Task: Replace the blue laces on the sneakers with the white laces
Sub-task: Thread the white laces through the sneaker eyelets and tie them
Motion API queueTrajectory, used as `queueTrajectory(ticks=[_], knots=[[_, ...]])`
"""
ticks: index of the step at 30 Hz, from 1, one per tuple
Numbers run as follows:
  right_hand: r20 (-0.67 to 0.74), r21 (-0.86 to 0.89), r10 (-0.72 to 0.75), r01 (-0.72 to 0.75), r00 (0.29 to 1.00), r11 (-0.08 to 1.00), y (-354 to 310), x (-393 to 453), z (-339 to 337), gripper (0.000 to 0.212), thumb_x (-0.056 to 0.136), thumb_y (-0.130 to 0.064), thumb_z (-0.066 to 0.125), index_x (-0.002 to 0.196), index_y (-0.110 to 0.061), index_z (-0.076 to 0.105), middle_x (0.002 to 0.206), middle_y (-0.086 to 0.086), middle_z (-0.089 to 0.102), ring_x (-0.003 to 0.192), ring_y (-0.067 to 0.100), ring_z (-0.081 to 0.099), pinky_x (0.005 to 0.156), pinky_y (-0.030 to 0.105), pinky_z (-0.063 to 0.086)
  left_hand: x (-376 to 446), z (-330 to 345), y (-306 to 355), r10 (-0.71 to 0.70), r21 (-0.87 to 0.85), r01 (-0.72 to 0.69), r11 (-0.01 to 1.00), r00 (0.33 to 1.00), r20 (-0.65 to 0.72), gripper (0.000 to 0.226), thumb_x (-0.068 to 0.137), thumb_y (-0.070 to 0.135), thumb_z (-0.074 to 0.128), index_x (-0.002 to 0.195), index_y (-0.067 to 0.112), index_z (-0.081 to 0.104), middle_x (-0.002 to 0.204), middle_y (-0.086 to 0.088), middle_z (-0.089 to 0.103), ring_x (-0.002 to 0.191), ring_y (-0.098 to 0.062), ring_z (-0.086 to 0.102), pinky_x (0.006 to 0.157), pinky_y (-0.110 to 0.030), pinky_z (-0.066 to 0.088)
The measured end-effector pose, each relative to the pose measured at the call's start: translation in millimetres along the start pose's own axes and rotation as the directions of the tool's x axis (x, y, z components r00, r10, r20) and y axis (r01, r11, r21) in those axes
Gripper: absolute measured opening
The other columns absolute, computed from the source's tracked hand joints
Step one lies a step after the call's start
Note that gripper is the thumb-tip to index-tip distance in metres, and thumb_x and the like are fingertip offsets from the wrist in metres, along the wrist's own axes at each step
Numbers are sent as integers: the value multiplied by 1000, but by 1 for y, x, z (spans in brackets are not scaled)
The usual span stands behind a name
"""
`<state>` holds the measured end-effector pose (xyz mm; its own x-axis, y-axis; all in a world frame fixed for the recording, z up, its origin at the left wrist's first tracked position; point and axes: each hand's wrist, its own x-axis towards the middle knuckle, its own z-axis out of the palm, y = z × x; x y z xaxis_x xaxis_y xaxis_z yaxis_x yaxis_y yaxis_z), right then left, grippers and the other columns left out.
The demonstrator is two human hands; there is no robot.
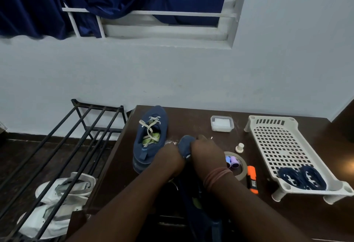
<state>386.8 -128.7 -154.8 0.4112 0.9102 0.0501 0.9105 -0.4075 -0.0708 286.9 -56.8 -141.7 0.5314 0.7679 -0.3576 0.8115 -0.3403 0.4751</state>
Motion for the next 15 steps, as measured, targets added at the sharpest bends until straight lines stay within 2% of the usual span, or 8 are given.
queueTrajectory(ticks=[3, 5, 6, 8, 10, 11, 12, 15], knots=[[45, -15, -6, 7, 999, 1000, 4, 3, -13, 24, 94, -21, 54, 115, -12, 63, 119, 7, 57, 111, 26, 60, 87, 34, 49, 0, 1, -1, -8, 16, 8, 1000, 1000, 1, 35, 96, 15, 55, 128, 2, 59, 128, -17, 62, 117, -31, 60, 92, -34, 47], [-132, 116, 114, -99, 985, 988, 13, 4, -36, 16, 93, -21, 52, 100, -15, 65, 106, 6, 64, 100, 24, 66, 80, 32, 49, -1, 2, -4, -7, -4, 7, 1000, 1000, 0, 32, 90, 15, 60, 118, 1, 64, 117, -19, 67, 107, -34, 65, 79, -35, 49], [-269, 201, 206, -155, 941, 967, 20, 4, -50, 15, 92, -23, 52, 90, -17, 66, 98, 5, 66, 92, 23, 67, 76, 31, 48, -1, 2, -4, -9, -23, 8, 1000, 1000, -3, 30, 87, 16, 64, 113, 0, 66, 112, -20, 68, 103, -34, 66, 73, -35, 49], [-464, 433, 409, -202, 786, 879, 40, 3, -82, 19, 90, -25, 55, 75, -17, 64, 91, 3, 64, 79, 18, 61, 73, 27, 44, -3, 2, -4, 7, -35, -7, 999, 1000, 0, 29, 85, 18, 68, 109, 0, 66, 110, -19, 68, 102, -34, 66, 75, -37, 52], [-505, 644, 560, -145, 657, 751, 62, 1, -101, 14, 88, -23, 59, 75, -18, 63, 95, 3, 62, 80, 13, 53, 74, 24, 38, -5, 1, -2, 22, 10, -22, 1000, 1000, 19, 28, 89, 17, 66, 111, 1, 66, 113, -15, 67, 106, -31, 65, 83, -37, 53], [-508, 647, 572, -153, 644, 747, 70, 1, -103, 13, 88, -22, 59, 78, -16, 64, 95, 4, 62, 81, 13, 51, 75, 23, 36, -5, 1, -2, 29, 28, -30, 999, 999, 21, 27, 90, 17, 65, 112, 1, 66, 115, -14, 67, 107, -30, 65, 85, -37, 53], [-484, 617, 547, -177, 683, 767, 75, 0, -100, 12, 87, -22, 59, 79, -15, 65, 93, 4, 63, 81, 14, 53, 73, 23, 36, -6, 1, -2, 31, 35, -32, 999, 999, 28, 27, 90, 17, 65, 113, 2, 66, 115, -14, 67, 107, -30, 65, 86, -37, 53], [-315, 535, 324, -115, 892, 837, 67, -4, -75, 9, 84, -16, 65, 92, -19, 69, 95, -3, 62, 89, 16, 60, 76, 23, 41, -4, 1, -3, 14, 26, -15, 1000, 999, 33, 29, 87, 19, 70, 110, 2, 66, 113, -15, 68, 104, -30, 66, 80, -35, 52]])
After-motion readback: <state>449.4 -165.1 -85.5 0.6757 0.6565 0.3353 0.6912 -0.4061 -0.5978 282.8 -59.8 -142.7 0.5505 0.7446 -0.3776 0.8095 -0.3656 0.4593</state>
